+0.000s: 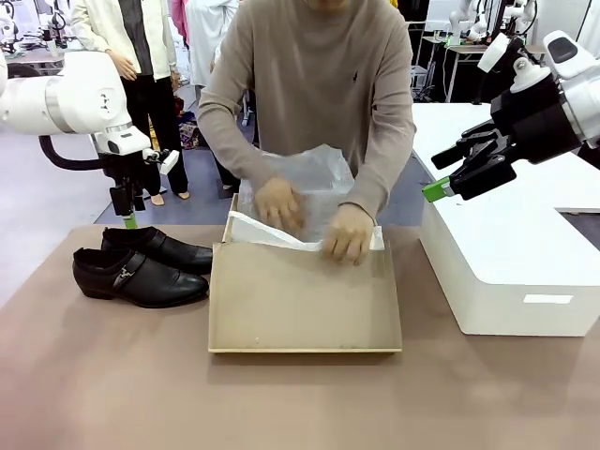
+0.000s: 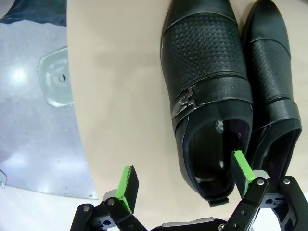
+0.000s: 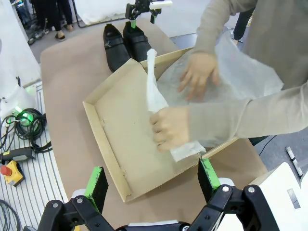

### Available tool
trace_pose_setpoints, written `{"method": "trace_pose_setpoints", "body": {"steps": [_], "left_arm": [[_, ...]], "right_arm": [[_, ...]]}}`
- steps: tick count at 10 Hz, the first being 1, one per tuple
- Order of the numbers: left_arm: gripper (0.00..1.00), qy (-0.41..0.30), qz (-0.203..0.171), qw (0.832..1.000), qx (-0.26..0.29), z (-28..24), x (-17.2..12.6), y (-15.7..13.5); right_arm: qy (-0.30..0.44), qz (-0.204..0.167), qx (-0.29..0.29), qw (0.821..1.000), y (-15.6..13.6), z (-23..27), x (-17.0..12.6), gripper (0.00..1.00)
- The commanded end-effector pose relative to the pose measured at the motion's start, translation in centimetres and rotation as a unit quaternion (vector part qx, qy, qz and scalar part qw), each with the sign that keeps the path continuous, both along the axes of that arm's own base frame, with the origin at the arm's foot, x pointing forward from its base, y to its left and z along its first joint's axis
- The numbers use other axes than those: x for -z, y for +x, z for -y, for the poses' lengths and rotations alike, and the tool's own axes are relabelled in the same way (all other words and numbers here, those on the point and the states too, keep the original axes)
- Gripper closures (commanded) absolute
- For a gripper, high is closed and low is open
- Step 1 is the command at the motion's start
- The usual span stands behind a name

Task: Pack the shoes into the box.
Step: Place one shoe of the Shoes into the Shoes Box.

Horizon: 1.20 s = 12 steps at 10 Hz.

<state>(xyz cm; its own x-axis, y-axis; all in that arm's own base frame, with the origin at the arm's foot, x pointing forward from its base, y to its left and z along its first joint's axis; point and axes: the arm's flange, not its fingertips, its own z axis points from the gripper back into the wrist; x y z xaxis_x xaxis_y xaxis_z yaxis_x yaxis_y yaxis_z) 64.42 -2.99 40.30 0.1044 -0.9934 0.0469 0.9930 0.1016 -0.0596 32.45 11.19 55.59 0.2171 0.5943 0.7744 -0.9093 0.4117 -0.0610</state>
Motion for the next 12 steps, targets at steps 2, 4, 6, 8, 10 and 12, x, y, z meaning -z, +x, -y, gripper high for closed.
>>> {"method": "trace_pose_setpoints", "body": {"steps": [2, 4, 6, 8, 10, 12], "left_arm": [[0.0, 0.01, -0.005, 1.0, 0.002, -0.3, 0.6, 0.9], [0.0, 0.011, -0.011, 1.0, 0.002, -0.3, 1.3, 0.8], [0.0, 0.011, -0.013, 1.0, -0.001, -0.4, 1.7, 0.8], [0.0, 0.012, -0.017, 1.0, 0.0, -0.5, 2.1, 1.0], [0.0, 0.013, -0.02, 1.0, 0.003, -0.5, 2.7, 1.3], [0.0, 0.014, -0.01, 1.0, 0.006, -0.7, 3.0, 1.6]], "right_arm": [[0.007, 0.008, -0.012, 1.0, 0.4, 0.0, 0.1, 0.0], [0.007, 0.008, -0.012, 1.0, 0.4, 0.0, 0.1, 0.0], [0.007, 0.008, -0.012, 1.0, 0.4, 0.0, 0.1, 0.0], [0.007, 0.008, -0.012, 1.0, 0.4, 0.0, 0.1, 0.0], [0.007, 0.008, -0.012, 1.0, 0.4, 0.0, 0.1, 0.0], [0.007, 0.008, -0.012, 1.0, 0.4, 0.0, 0.1, 0.0]]}}
